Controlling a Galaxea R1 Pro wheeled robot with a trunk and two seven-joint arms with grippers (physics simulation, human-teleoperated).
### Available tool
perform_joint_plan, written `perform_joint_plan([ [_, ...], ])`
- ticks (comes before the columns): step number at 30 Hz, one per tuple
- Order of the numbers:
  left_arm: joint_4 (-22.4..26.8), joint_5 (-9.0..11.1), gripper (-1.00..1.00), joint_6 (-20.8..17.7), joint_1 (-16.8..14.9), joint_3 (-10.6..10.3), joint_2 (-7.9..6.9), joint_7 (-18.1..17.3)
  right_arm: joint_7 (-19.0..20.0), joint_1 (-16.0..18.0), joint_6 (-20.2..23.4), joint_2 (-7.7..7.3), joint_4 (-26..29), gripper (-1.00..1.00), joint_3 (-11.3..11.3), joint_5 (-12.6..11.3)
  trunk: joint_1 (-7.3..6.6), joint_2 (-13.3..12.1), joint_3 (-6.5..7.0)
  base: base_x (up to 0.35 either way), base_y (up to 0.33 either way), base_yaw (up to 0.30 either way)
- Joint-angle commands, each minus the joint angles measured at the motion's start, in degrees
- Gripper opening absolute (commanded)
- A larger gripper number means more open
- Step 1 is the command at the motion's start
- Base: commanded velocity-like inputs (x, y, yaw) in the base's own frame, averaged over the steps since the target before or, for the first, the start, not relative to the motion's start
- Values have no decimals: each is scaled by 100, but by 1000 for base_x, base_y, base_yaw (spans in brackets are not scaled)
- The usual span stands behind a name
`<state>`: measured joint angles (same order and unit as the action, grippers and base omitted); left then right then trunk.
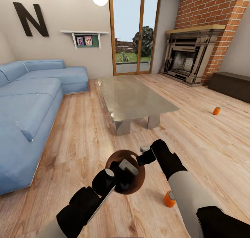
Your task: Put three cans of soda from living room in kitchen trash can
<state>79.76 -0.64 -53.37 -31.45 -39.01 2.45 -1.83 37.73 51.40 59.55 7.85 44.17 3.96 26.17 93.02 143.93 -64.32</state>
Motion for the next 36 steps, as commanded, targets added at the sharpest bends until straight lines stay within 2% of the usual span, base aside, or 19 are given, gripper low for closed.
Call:
perform_joint_plan([
  [1,113,4,100,-5,4,3,-9,-11,34,2,45,0,0,-100,-9,-160,0,0,0,0,0,0],
  [5,557,19,100,-27,17,51,-200,-50,33,2,45,-1,-3,-100,-9,-162,0,0,0,0,0,0],
  [7,794,24,100,-7,27,368,-329,-74,33,2,45,-2,-4,-100,-9,-164,0,0,0,0,0,0],
  [10,1020,30,100,18,47,1022,-391,-219,32,2,45,-7,-4,-100,-9,-158,0,0,0,0,0,0],
  [11,1062,30,100,32,52,1381,-402,-395,32,2,45,-12,-4,-100,-12,-158,0,0,0,0,0,0],
  [13,1089,29,100,67,57,1807,-408,-572,32,2,45,-18,-4,-100,-14,-157,0,0,0,0,0,0],
  [14,1105,29,100,153,61,2284,-413,-724,32,2,45,-25,-5,-100,-18,-157,0,0,0,0,0,0],
  [15,1110,29,100,216,63,2526,-415,-790,32,2,45,-28,-5,-100,-19,-156,0,0,0,0,0,0],
  [16,1112,27,100,402,65,3021,-417,-899,34,2,45,-33,-5,-100,-24,-156,0,0,0,0,0,0],
  [17,1106,24,100,506,66,3243,-418,-939,34,2,45,-36,-5,-100,-26,-156,0,0,0,0,0,0],
  [19,954,-11,100,1071,185,3902,-459,-1035,34,2,45,-42,-2,-100,-34,-157,0,0,0,0,0,0],
  [21,644,-17,100,1865,558,4234,-514,-1070,33,2,45,-45,1,-100,-33,-153,0,0,0,0,0,0],
  [23,355,-26,100,2520,901,4350,-543,-1082,32,2,45,-50,-2,-100,-34,-150,0,0,0,0,0,0],
  [24,-84,-31,100,3159,1178,4410,-561,-1083,28,2,45,-56,-3,-100,-35,-149,0,0,0,0,0,0],
  [26,-591,-44,100,3818,1371,4434,-570,-1066,29,2,45,-60,-4,-100,-35,-148,0,0,0,0,0,0],
  [27,-597,-16,100,3834,1352,4468,-603,-1100,-33,-33,-43,-95,29,-100,-61,3,1,1,-1,0,0,0],
  [29,-629,4,100,3830,1349,4460,-636,-1099,-41,-34,-132,-133,92,-100,-115,23,1,1,-1,0,0,0],
  [32,-629,4,100,3827,1349,4460,-636,-1099,-37,-34,-305,-133,152,-100,-167,567,1,1,-1,0,0,0],
  [36,-629,4,100,3827,1349,4460,-636,-1099,-37,-34,-385,-133,264,-100,-167,1107,1,1,-1,0,0,0],
])
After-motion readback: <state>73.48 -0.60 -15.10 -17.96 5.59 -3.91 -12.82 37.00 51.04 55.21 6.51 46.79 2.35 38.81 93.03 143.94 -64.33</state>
